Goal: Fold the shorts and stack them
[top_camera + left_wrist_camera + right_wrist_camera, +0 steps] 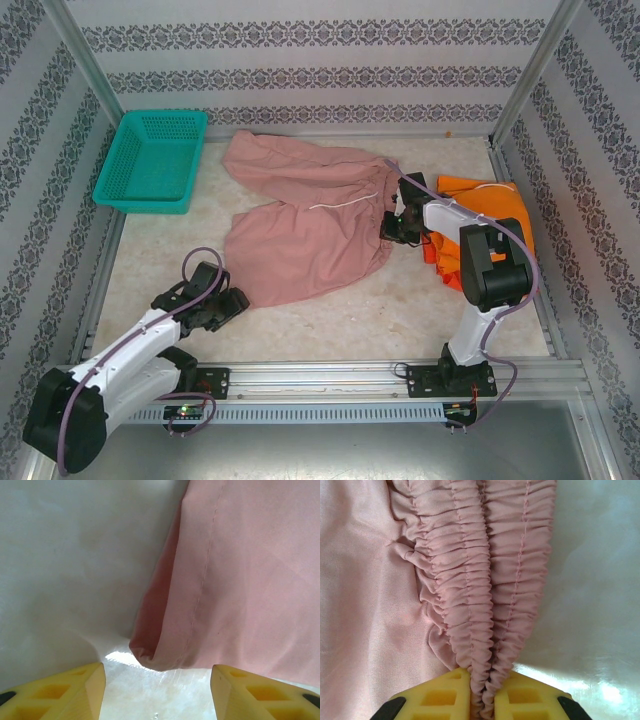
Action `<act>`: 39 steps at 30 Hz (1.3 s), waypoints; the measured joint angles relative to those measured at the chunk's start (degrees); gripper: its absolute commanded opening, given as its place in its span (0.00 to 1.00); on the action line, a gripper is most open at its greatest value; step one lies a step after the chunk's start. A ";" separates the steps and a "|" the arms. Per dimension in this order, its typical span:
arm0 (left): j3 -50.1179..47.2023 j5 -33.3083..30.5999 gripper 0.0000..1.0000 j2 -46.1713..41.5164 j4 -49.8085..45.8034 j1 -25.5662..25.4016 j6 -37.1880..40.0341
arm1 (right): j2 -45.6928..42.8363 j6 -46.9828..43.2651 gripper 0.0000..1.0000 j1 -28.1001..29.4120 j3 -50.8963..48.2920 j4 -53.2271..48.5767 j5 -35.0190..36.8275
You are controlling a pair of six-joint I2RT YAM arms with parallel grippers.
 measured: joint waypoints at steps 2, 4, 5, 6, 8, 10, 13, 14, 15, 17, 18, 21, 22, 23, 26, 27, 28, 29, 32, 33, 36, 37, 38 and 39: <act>0.00 0.48 0.52 0.63 0.76 0.07 0.26 | 0.00 0.00 0.14 0.11 0.00 0.00 -0.04; 0.02 0.92 0.50 1.20 1.51 0.28 0.48 | 0.00 0.00 0.14 0.11 -0.02 0.00 -0.22; 0.02 0.96 0.49 1.46 1.75 0.31 0.59 | 0.00 0.00 0.14 0.11 0.00 0.00 -0.31; 0.02 1.09 0.48 1.70 1.99 0.31 0.66 | 0.00 0.00 0.14 0.09 0.00 0.00 -0.42; 0.04 1.14 0.46 2.10 2.49 0.33 0.74 | 0.00 0.00 0.14 0.11 -0.02 0.00 -0.44; 0.35 1.22 0.44 2.56 2.62 0.63 1.03 | 0.00 0.00 0.14 0.26 -0.02 0.00 -0.46; 0.87 1.29 0.42 2.97 2.91 1.57 1.81 | 0.00 0.00 0.14 0.48 0.00 -0.02 -0.59; 1.03 1.31 0.41 3.10 2.95 1.97 2.19 | 0.00 0.00 0.14 0.59 0.00 0.00 -0.83; 1.16 1.31 0.40 3.21 2.93 2.32 2.45 | 0.00 0.00 0.14 0.74 -0.02 -0.02 -0.87; 1.38 1.27 0.38 3.48 2.97 3.08 3.17 | 0.00 0.00 0.14 0.74 -0.02 -0.02 -0.92; 1.42 1.29 0.37 3.52 3.13 3.50 3.54 | 0.00 0.00 0.14 0.74 -0.02 -0.02 -1.01; 1.42 1.36 0.31 4.11 4.22 4.33 4.22 | 0.00 0.00 0.14 0.74 -0.02 -0.02 -1.29; 1.42 1.36 0.29 4.42 4.66 4.44 4.42 | 0.00 0.00 0.13 0.74 -0.02 -0.02 -1.31; 1.42 1.33 0.26 4.83 5.09 4.46 4.74 | 0.00 0.00 0.13 0.74 -0.02 -0.02 -1.33; 1.40 1.29 0.13 6.05 6.38 4.48 5.38 | 0.00 0.02 0.11 0.74 -0.04 0.00 -1.55; 1.40 1.14 0.04 6.38 6.95 4.52 5.77 | -0.02 0.07 0.10 0.74 -0.13 0.02 -1.75; 1.40 1.07 0.00 6.60 7.48 4.59 5.77 | -0.11 0.09 0.08 0.74 -0.28 0.11 -1.95; 1.42 0.85 0.00 6.80 8.02 4.74 6.34 | -0.31 0.28 0.06 0.74 -0.55 0.20 -2.21; 2.16 -0.02 0.00 6.86 8.04 4.98 7.43 | -1.90 0.31 0.00 0.74 -1.64 0.20 -2.78; 3.08 -0.48 0.00 6.67 7.50 5.14 8.13 | -2.91 0.35 0.00 0.74 -2.16 0.20 -2.91; 7.32 -2.29 0.00 4.52 4.74 5.95 10.40 | -6.86 0.57 0.00 0.70 -3.69 0.15 -3.69; 9.31 -2.99 0.00 3.13 3.58 6.51 11.37 | -8.52 0.74 0.00 0.61 -4.26 0.15 -4.09; 10.93 -3.54 0.00 1.97 2.58 7.17 12.17 | -10.25 0.96 0.00 0.28 -4.83 0.11 -4.50; 13.00 -4.11 0.00 0.48 1.36 8.15 13.16 | -12.13 1.33 0.00 0.00 -5.44 -0.04 -5.07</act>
